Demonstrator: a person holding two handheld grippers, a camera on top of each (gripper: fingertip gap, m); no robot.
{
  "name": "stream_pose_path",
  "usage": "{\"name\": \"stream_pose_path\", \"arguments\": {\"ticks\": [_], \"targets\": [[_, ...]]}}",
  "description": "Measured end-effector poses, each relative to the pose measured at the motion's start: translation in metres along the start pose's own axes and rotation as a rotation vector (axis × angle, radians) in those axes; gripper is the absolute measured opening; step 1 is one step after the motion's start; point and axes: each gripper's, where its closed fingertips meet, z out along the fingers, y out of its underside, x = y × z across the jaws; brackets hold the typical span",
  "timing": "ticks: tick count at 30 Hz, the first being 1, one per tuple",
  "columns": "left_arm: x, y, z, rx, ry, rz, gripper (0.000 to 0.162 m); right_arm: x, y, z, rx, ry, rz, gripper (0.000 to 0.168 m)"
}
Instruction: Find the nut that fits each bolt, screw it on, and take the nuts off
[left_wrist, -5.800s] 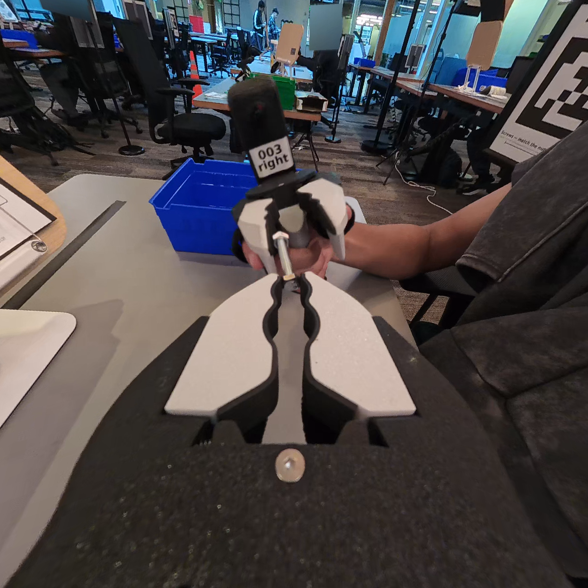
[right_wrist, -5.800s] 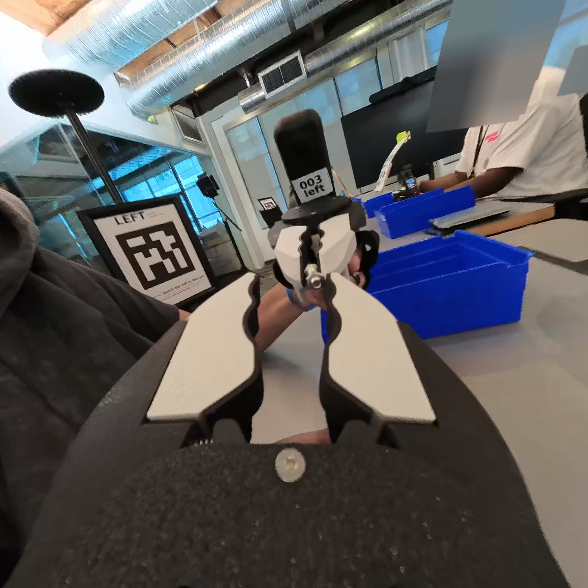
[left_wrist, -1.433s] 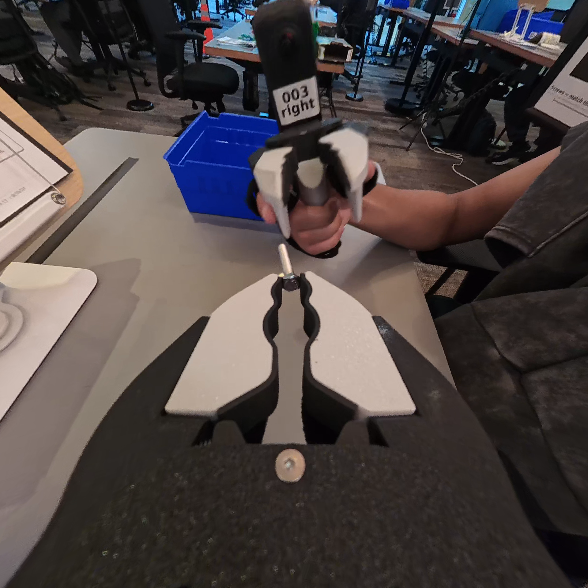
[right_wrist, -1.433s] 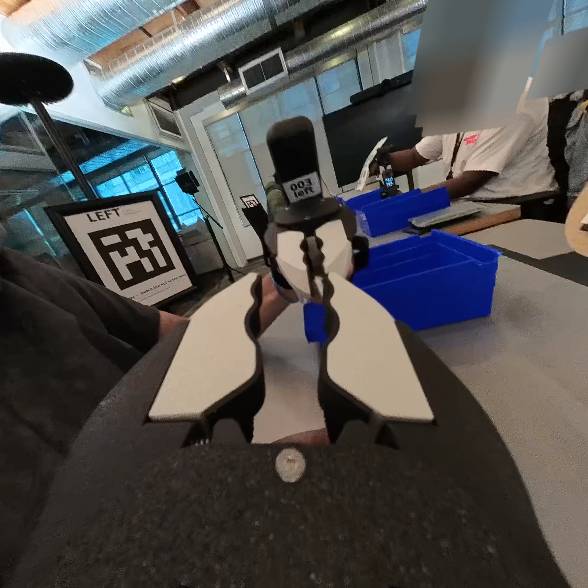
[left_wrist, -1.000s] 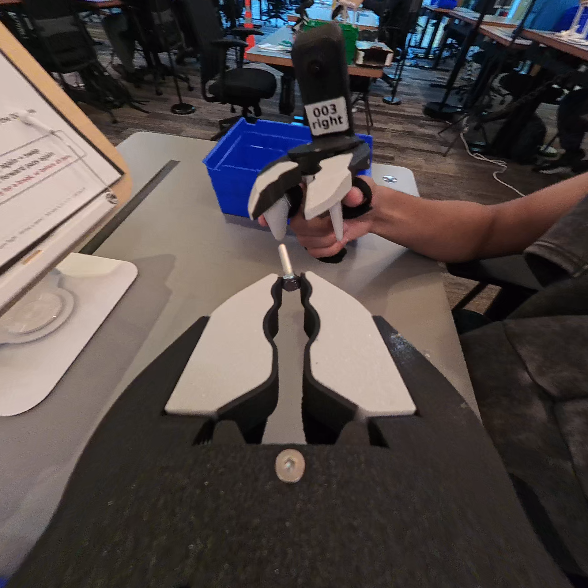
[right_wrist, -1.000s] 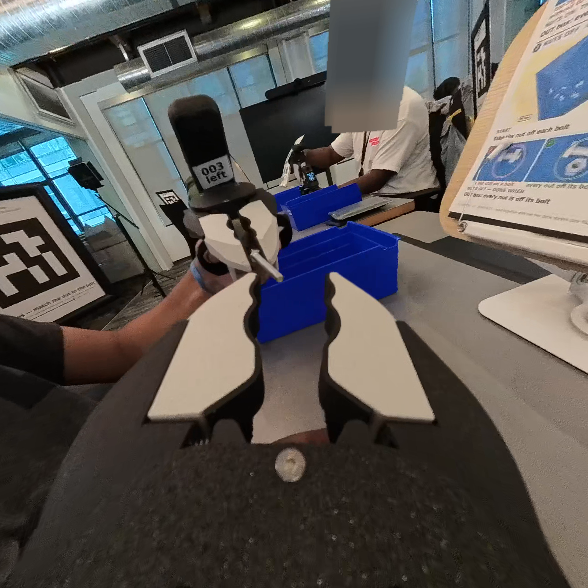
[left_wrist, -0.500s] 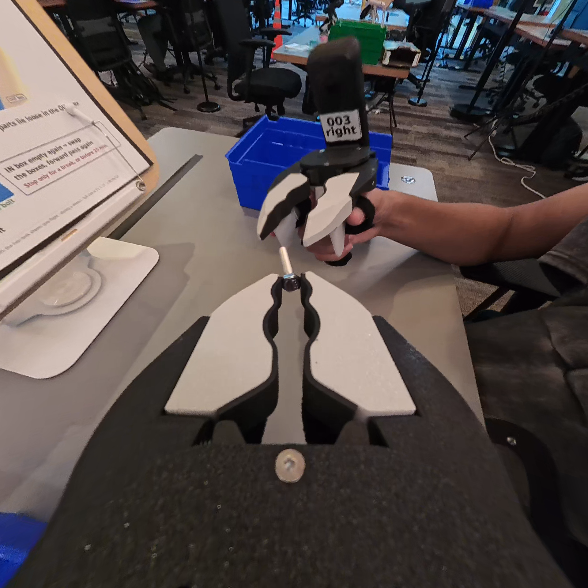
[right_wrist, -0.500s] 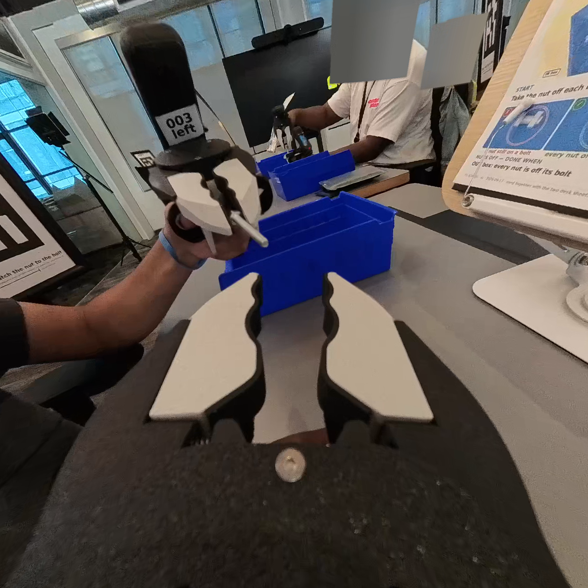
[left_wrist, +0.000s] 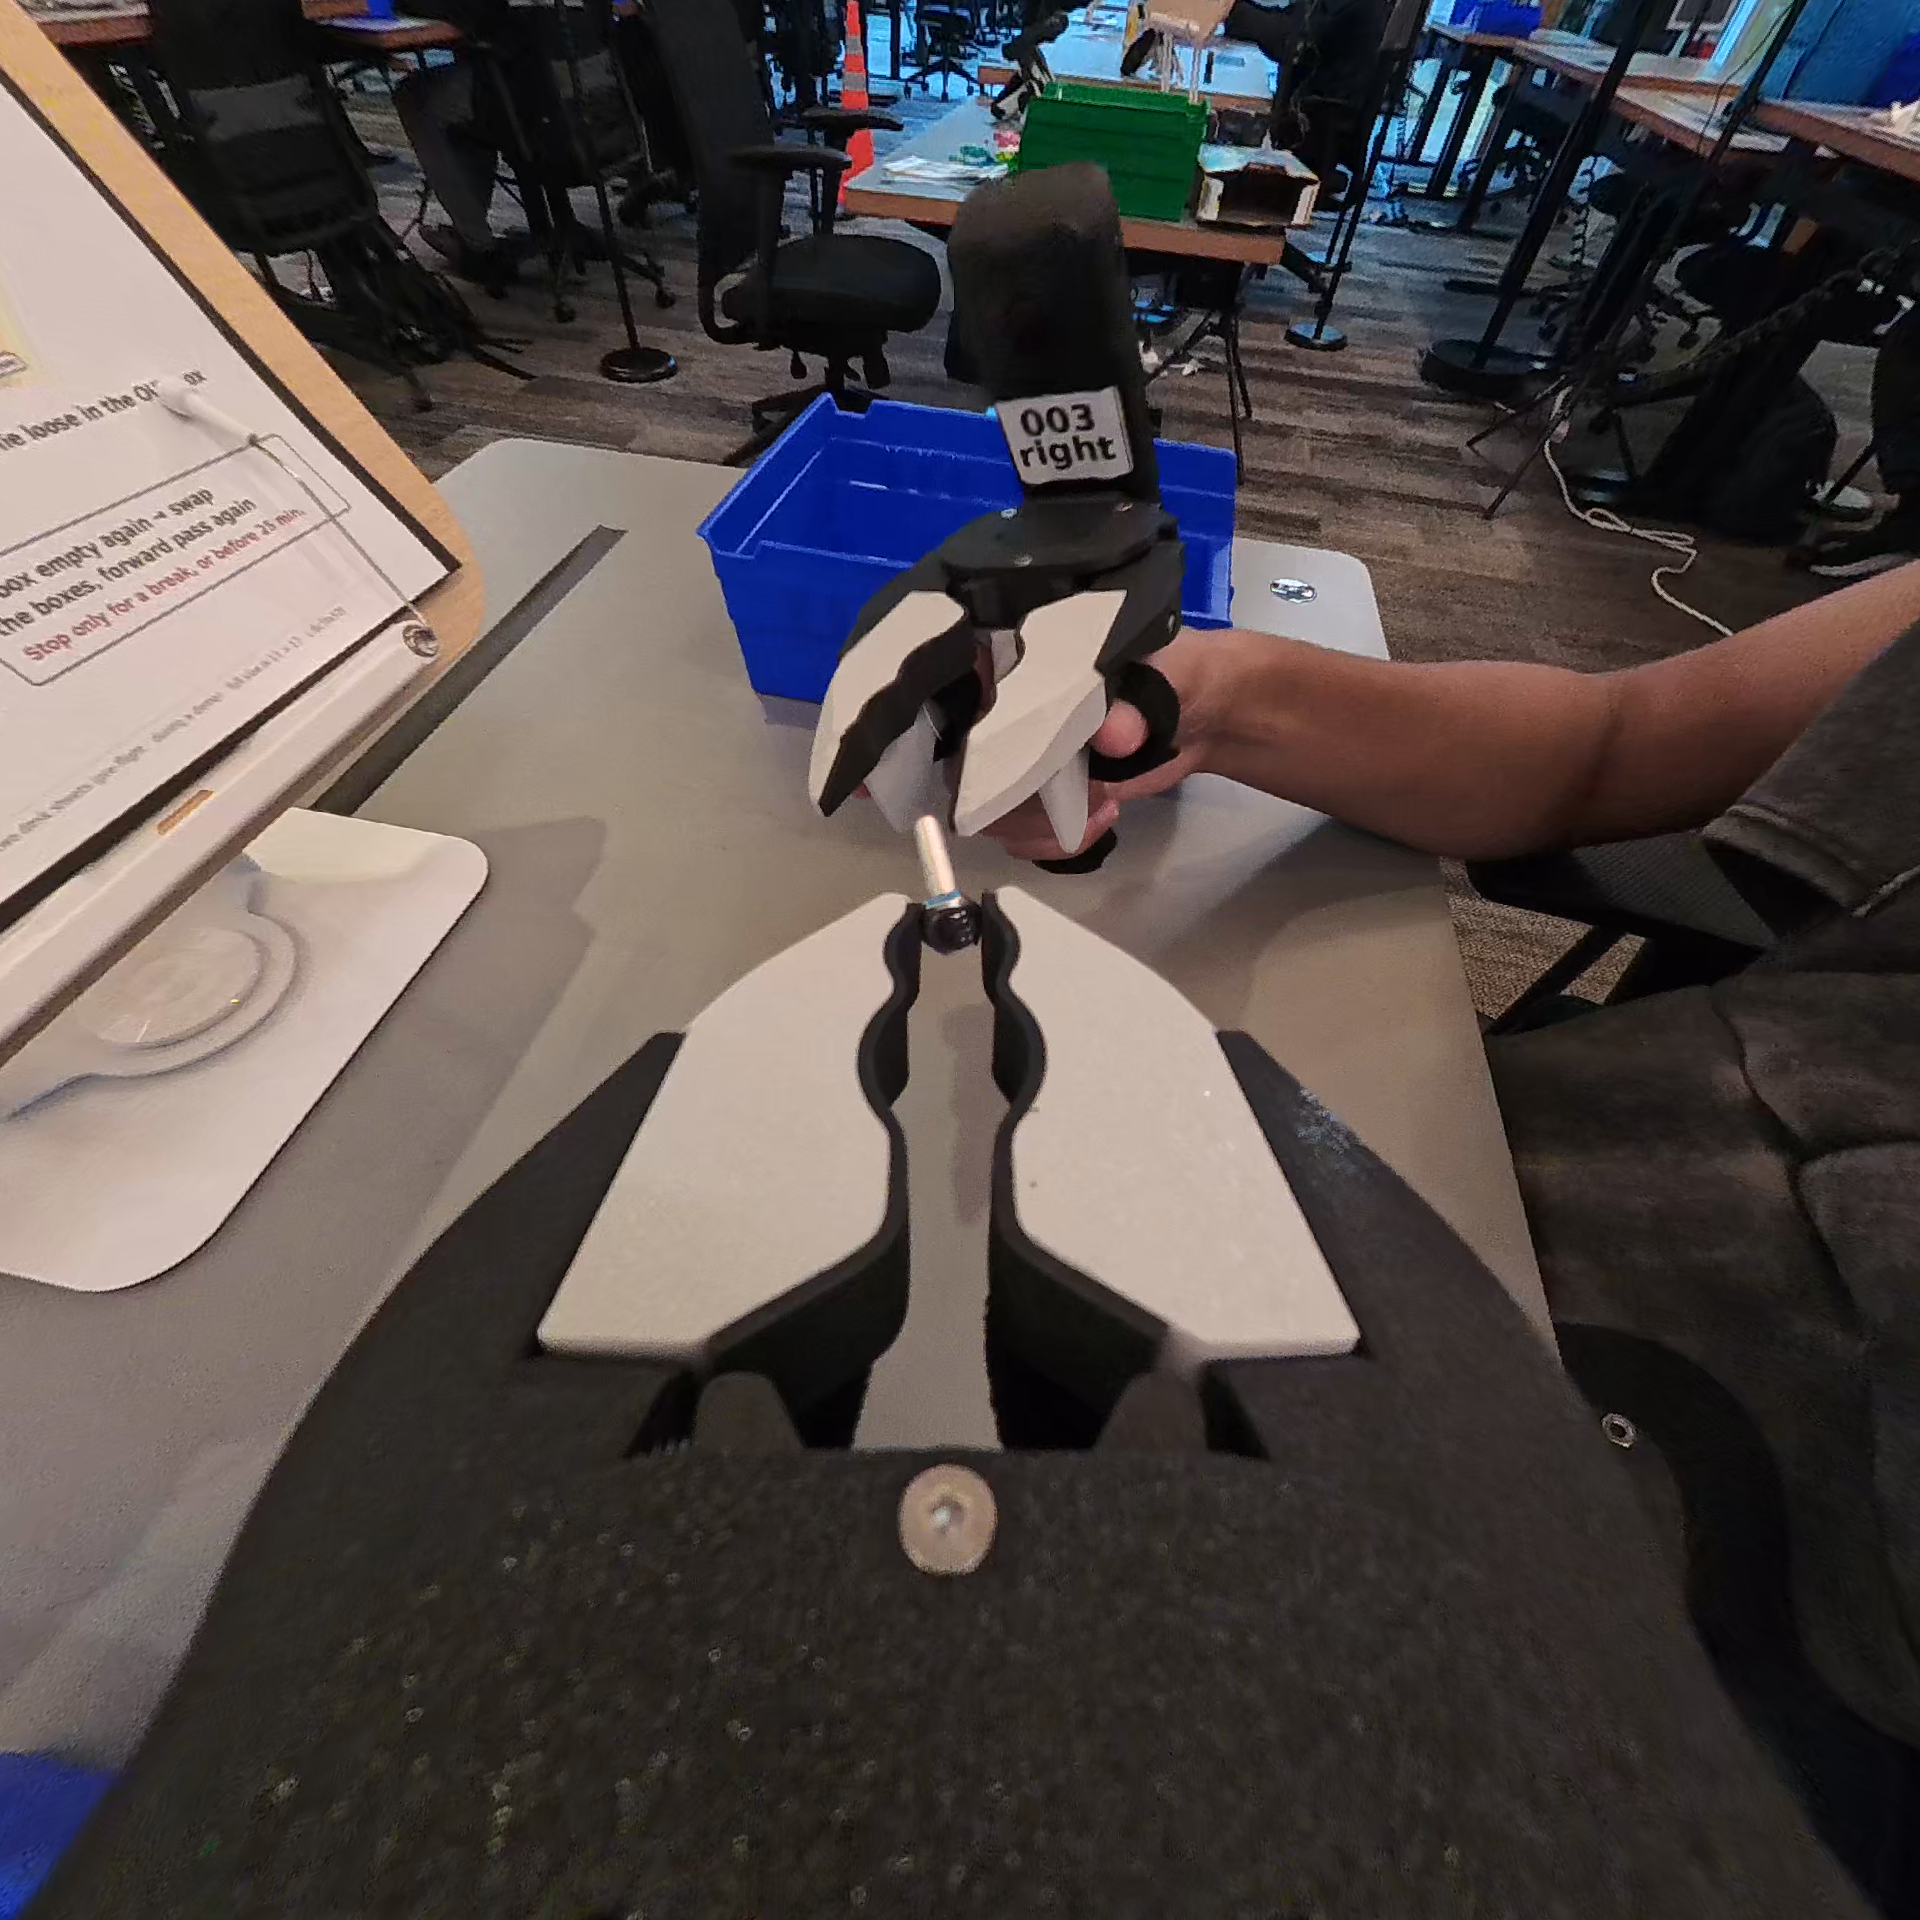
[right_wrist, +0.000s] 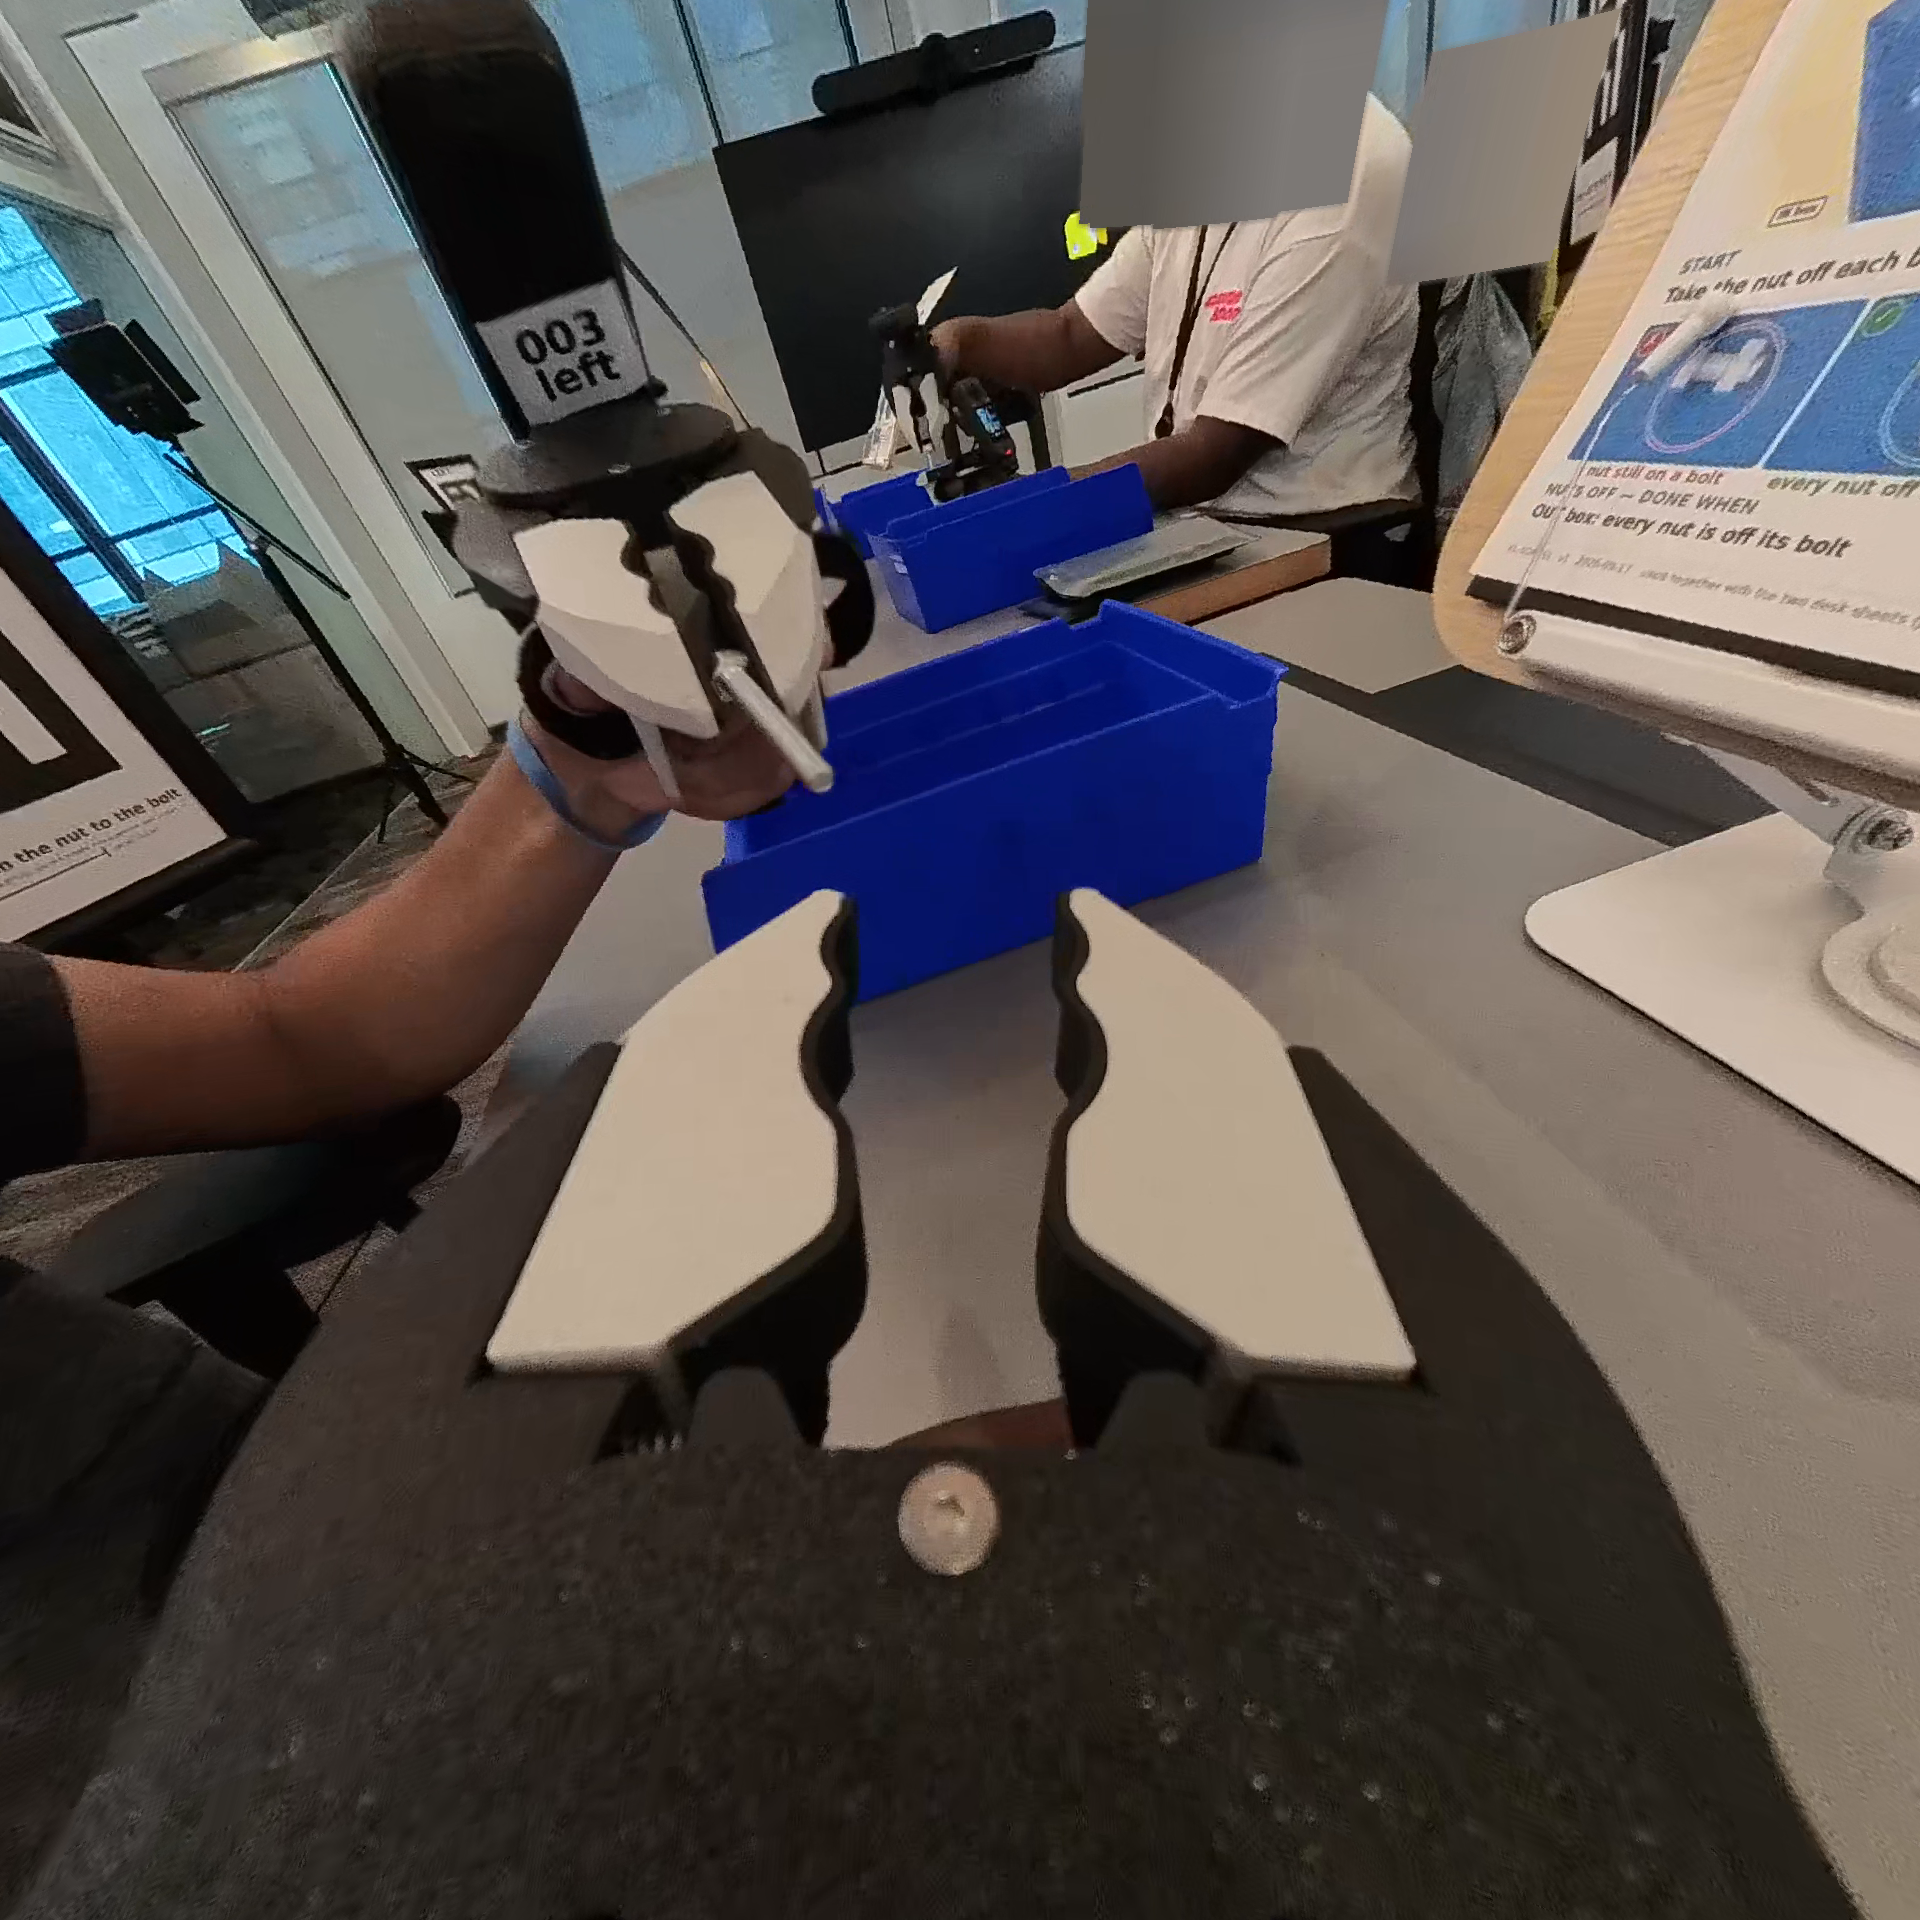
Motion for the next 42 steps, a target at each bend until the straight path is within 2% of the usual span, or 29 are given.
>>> {"name": "stream_pose_path", "arguments": {"ticks": [7,9,12,21,22,23,29,30,32,34,36,39,42], "targets": [[0.019,-0.013,0.001,0.092,0.126,-0.021,0.01,-0.034,-0.012,-0.004,0.068,-0.177,-0.032,0.036],[0.027,-0.015,0.003,0.116,0.179,-0.029,0.01,-0.042,-0.019,-0.007,0.116,-0.233,-0.014,0.031],[0.028,-0.011,0.009,0.096,0.178,-0.024,0.01,-0.055,-0.024,-0.009,0.148,-0.328,0.049,0.028],[0.031,-0.006,0.019,0.068,0.182,-0.021,0.01,-0.064,-0.012,-0.001,0.083,-0.338,0.027,0.03],[0.032,-0.006,0.02,0.067,0.189,-0.023,0.01,-0.065,-0.009,0.0,0.069,-0.339,0.017,0.013],[0.034,-0.006,0.021,0.071,0.2,-0.027,0.01,-0.063,-0.005,0.001,0.039,-0.323,-0.016,0.006],[0.031,-0.007,0.024,0.071,0.164,-0.016,0.01,-0.06,-0.008,-0.002,0.039,-0.305,-0.062,0.006],[0.03,-0.005,0.025,0.056,0.146,-0.011,0.011,-0.059,-0.006,-0.002,0.029,-0.295,-0.064,0.006],[0.024,-0.005,0.025,0.041,0.092,-0.008,0.029,-0.055,-0.007,-0.002,0.02,-0.268,-0.067,0.006],[0.019,-0.008,0.023,0.026,0.033,-0.025,0.044,-0.051,-0.018,-0.007,0.036,-0.229,-0.059,0.005],[0.008,-0.007,0.019,-0.028,-0.097,-0.019,0.055,-0.048,-0.037,-0.022,-0.005,-0.12,-0.116,0.005],[-0.003,0.002,0.011,-0.119,-0.282,0.038,0.058,-0.049,-0.074,-0.073,-0.114,0.095,-0.264,0.006],[0.003,0.021,0.007,-0.169,-0.359,-0.006,0.059,-0.028,-0.098,-0.16,-0.192,0.382,-0.313,0.006]]}}
